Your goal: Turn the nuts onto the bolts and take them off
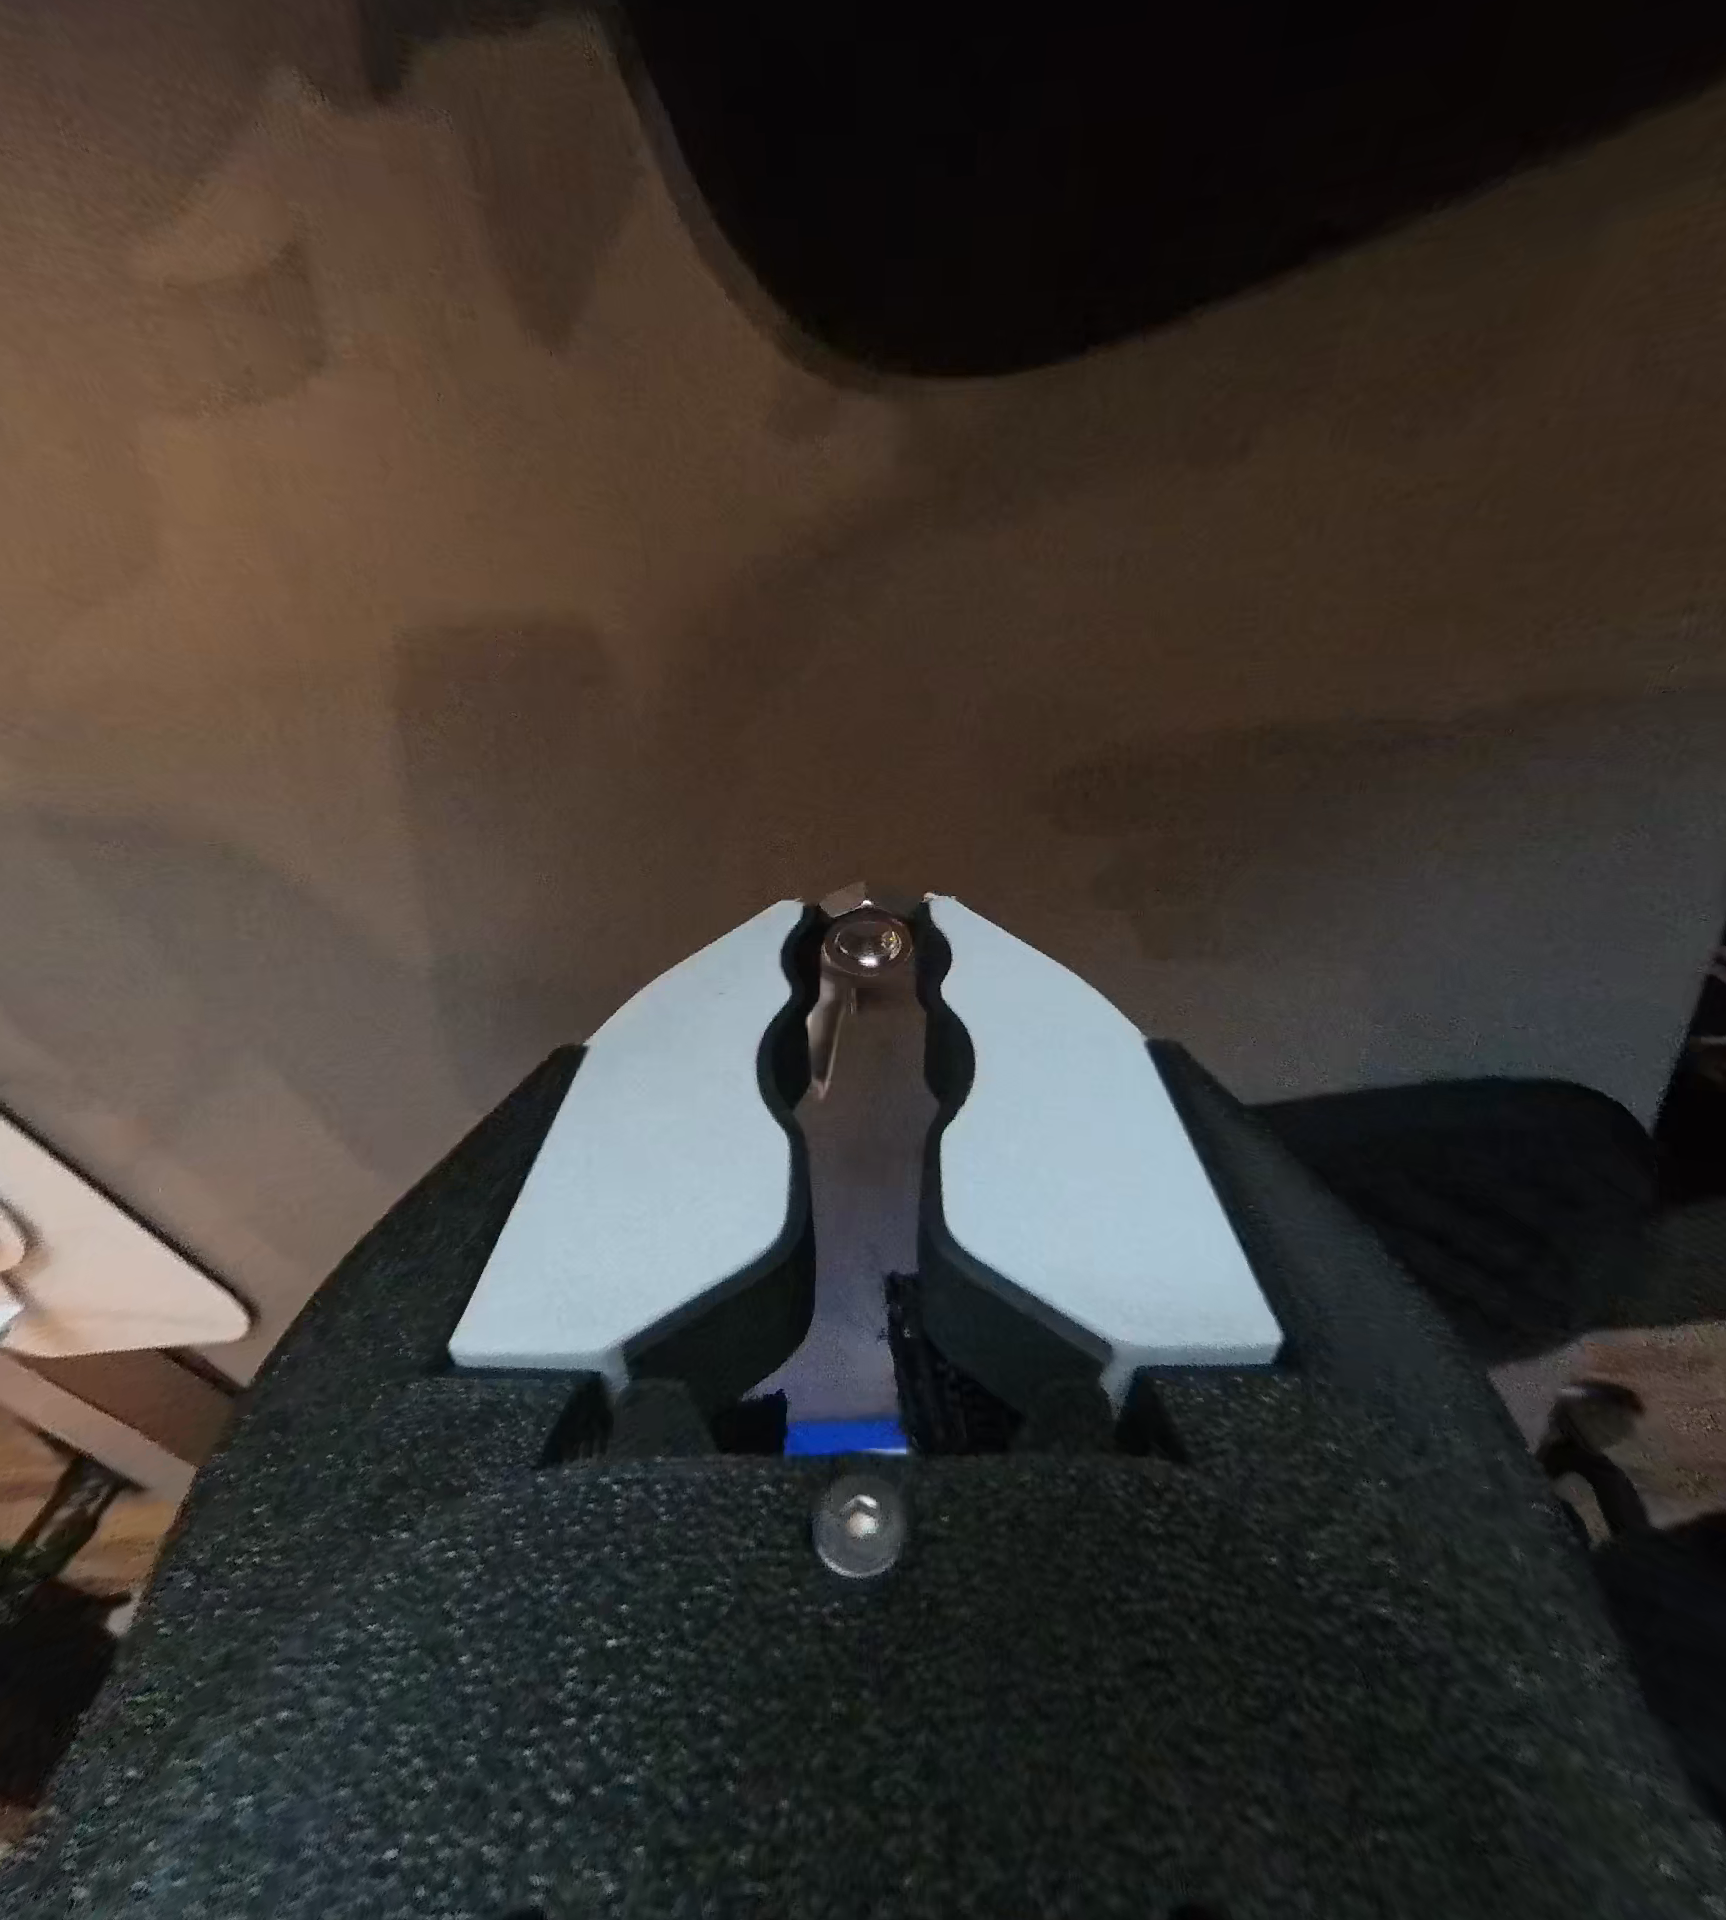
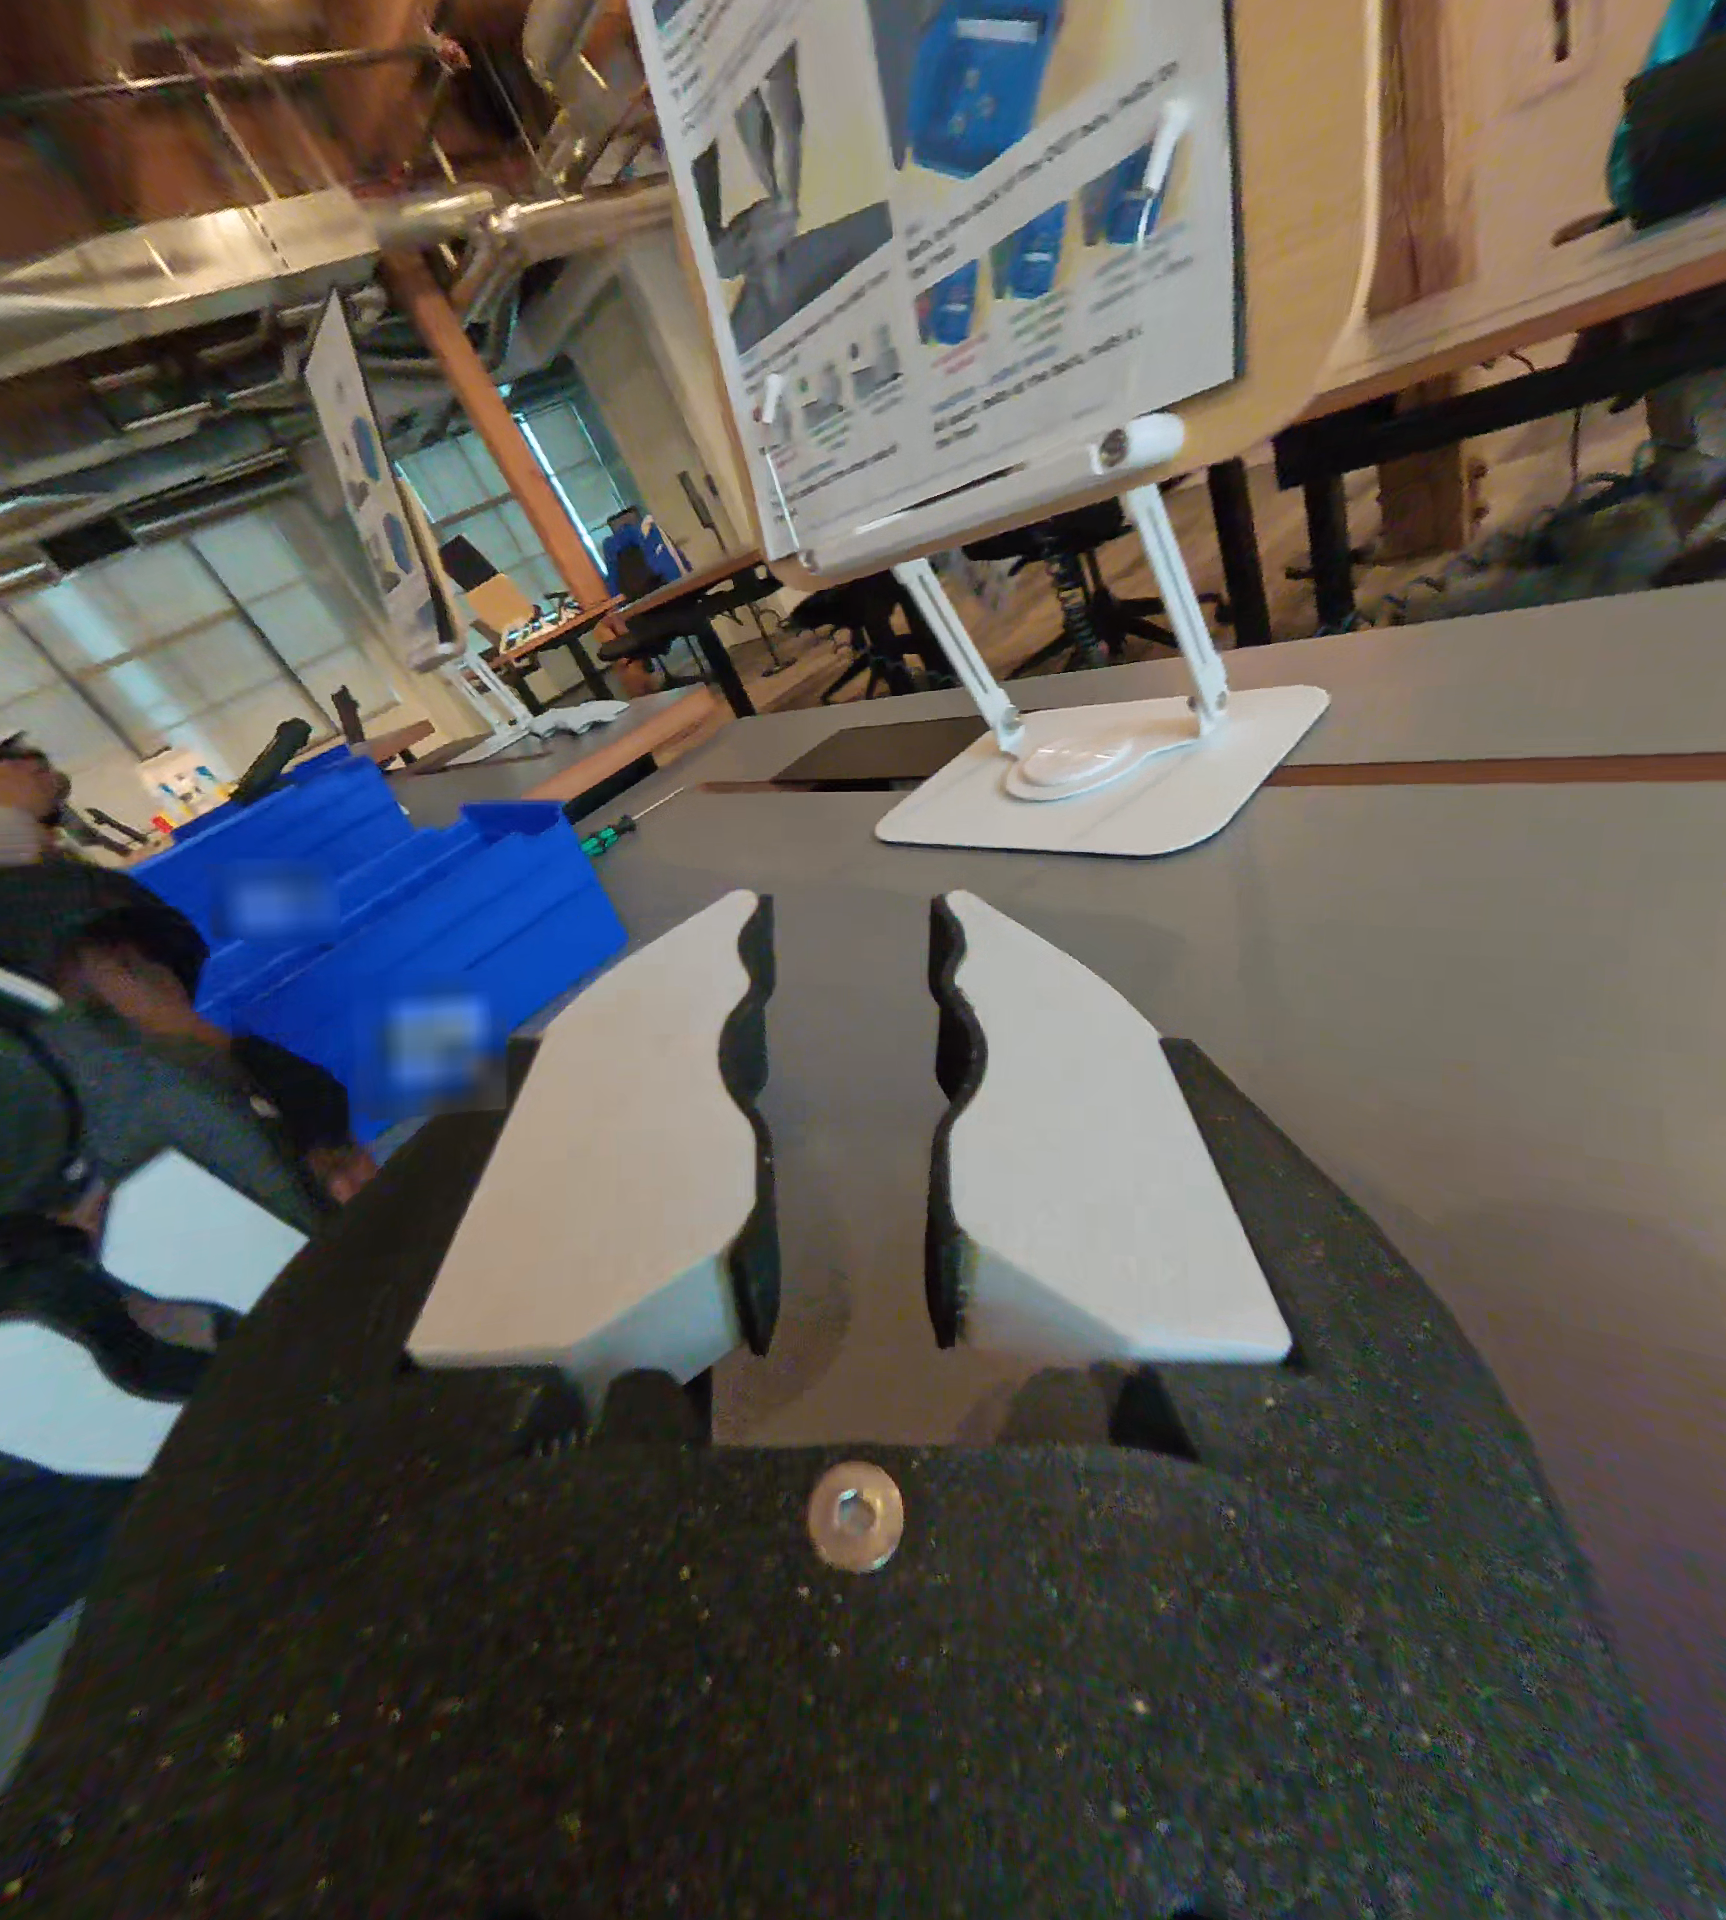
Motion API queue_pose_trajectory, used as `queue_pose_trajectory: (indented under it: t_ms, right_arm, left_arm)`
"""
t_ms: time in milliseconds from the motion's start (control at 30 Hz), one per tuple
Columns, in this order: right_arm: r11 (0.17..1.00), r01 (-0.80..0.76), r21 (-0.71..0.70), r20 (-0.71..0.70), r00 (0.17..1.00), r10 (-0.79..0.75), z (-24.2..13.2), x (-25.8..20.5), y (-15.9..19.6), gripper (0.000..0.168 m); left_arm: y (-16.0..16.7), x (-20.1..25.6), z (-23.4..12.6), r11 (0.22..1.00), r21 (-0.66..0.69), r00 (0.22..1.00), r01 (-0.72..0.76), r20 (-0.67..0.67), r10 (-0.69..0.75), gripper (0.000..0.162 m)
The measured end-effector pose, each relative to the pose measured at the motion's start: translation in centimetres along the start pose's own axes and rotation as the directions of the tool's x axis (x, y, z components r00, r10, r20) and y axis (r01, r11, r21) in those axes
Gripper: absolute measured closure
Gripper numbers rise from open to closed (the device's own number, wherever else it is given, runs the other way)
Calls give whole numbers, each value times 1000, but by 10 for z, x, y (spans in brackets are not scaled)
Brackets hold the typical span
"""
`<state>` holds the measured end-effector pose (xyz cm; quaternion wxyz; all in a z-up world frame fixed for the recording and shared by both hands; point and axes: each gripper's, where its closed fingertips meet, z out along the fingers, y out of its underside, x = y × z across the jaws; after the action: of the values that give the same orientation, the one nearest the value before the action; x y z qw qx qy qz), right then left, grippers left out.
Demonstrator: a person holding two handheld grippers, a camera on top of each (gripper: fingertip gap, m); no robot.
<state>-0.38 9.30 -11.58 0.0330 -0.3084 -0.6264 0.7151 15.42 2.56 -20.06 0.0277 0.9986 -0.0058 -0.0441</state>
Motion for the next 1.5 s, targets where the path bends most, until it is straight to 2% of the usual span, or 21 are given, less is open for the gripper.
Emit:
queue_pose_trajectory:
  t_ms: [133,333,667,1000,1233,1400,1500]
  right_arm:
    - [999,29,-33,16,999,-29,2,-3,5,143]
    - [994,73,-80,65,996,-68,8,-15,12,142]
    - [984,111,-139,76,992,-101,12,-19,23,141]
    - [986,103,-134,76,993,-93,12,-19,21,141]
    - [986,102,-130,74,993,-93,11,-18,20,142]
    - [988,101,-120,76,993,-92,10,-19,18,142]
    - [990,94,-109,83,993,-85,8,-20,15,142]
  left_arm:
    - [4,-10,24,998,-55,1000,22,14,-21,145]
    - [15,-12,43,995,-84,999,46,3,-46,145]
    - [15,-17,50,994,-97,999,50,20,-48,145]
    - [15,-13,52,994,-91,998,55,1,-55,144]
    - [16,-12,51,994,-89,998,62,-12,-63,133]
    - [11,-11,36,995,10,995,97,-16,-97,126]
    - [-1,-12,6,959,228,986,168,-19,-168,119]
